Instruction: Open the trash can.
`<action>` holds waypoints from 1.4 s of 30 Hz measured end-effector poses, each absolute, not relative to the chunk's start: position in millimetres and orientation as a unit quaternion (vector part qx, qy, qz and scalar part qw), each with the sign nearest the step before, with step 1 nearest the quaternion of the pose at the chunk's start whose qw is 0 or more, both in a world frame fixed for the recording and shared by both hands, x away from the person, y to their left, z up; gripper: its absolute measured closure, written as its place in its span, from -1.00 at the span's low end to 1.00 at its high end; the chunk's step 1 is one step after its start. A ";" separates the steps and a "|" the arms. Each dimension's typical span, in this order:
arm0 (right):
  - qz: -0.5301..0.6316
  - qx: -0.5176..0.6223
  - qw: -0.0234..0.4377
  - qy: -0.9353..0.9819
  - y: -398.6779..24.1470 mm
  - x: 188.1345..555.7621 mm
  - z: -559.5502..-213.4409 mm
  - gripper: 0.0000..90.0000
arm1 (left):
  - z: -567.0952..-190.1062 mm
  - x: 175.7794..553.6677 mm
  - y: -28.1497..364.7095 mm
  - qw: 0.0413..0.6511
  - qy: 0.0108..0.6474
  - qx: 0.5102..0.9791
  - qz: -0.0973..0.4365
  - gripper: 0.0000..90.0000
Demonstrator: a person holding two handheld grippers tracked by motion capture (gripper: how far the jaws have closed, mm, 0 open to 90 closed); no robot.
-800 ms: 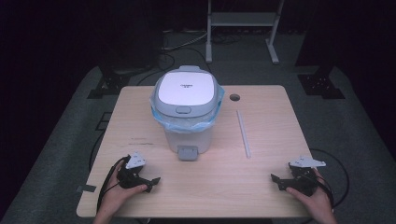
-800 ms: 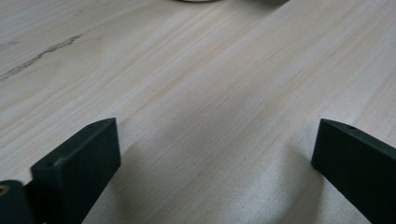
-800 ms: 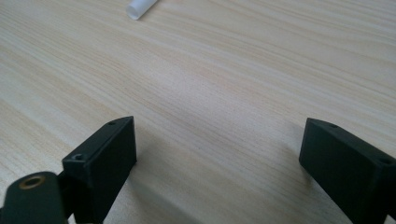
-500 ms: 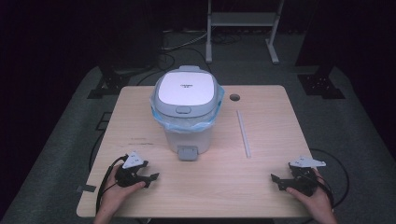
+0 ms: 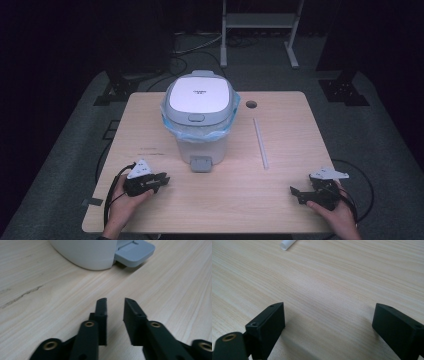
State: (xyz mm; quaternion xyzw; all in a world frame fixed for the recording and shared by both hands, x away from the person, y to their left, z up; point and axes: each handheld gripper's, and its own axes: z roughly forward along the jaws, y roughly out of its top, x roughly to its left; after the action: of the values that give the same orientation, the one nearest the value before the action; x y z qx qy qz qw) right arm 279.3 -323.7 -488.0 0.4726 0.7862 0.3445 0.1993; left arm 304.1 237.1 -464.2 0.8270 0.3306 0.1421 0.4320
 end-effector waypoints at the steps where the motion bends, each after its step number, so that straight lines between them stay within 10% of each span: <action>1: 0.345 0.472 0.199 0.786 -323.7 279.2 -488.0 -0.79 | -463.2 304.8 237.3 0.433 0.330 0.827 0.142 0.77; 42: 0.344 0.472 0.200 0.787 -323.8 279.2 -488.0 -0.79 | -450.0 323.9 174.4 0.463 0.323 0.821 0.090 0.99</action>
State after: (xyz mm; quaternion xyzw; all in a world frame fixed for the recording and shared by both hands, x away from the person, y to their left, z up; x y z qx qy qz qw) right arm 279.2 -323.8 -488.0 0.4720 0.7867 0.3443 0.1996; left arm 323.9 174.4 -450.0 0.8206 0.3231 0.0901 0.4628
